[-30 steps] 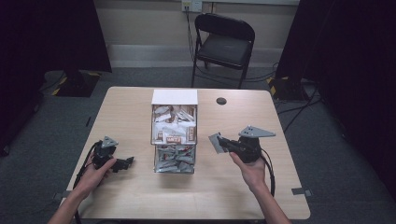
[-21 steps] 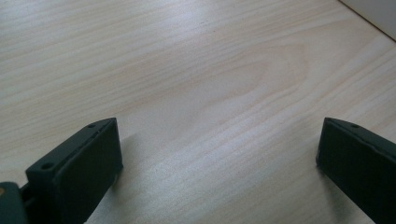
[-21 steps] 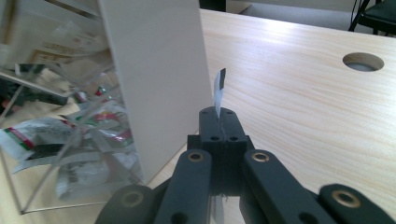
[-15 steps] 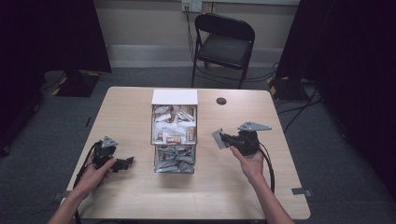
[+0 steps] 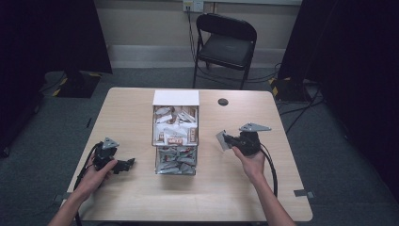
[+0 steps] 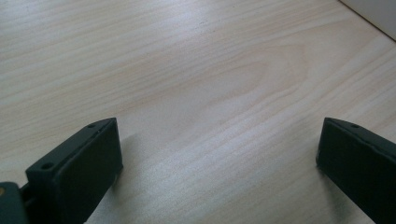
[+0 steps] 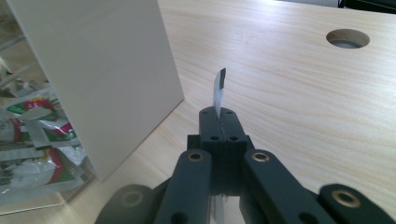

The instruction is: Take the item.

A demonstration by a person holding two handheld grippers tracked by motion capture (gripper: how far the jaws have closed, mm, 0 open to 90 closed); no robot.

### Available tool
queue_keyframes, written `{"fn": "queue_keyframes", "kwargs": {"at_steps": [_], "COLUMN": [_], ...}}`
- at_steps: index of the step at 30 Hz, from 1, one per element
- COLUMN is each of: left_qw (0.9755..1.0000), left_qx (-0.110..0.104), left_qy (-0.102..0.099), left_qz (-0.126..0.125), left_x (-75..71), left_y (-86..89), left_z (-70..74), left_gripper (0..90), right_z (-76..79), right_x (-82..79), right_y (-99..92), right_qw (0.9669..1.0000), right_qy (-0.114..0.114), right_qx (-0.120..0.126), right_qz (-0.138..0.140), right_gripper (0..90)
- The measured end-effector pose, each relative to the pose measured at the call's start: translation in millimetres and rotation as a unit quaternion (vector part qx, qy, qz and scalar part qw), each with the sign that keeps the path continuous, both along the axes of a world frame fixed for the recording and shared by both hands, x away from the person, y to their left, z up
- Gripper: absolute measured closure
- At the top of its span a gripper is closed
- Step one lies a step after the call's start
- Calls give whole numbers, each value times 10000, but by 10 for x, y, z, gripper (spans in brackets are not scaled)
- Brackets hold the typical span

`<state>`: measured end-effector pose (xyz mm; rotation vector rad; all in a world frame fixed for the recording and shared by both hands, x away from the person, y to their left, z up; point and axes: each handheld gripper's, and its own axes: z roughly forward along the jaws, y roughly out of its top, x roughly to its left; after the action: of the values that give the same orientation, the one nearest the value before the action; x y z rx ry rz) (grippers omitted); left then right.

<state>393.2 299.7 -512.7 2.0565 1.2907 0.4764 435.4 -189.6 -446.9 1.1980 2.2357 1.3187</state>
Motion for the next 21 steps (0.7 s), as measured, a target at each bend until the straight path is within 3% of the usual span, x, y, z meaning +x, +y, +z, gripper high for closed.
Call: {"fn": "queue_keyframes", "kwargs": {"at_steps": [4,6,21], "left_qw": [10000,10000,10000], "left_qx": [1,1,-1], "left_qy": [1,-1,0], "left_qz": [-1,-1,0], "left_x": [0,0,0], "left_y": [0,0,0], "left_z": [0,0,0], "left_gripper": [0,0,0], "right_z": [-47,-63,-234], "right_x": [19,23,74], "right_y": [14,35,212], "right_qw": [9999,9995,9994], "right_qy": [10,-37,175], "right_qx": [-125,-310,-233], "right_qz": [-9,-2,199], "right_gripper": [900,900,900]}}
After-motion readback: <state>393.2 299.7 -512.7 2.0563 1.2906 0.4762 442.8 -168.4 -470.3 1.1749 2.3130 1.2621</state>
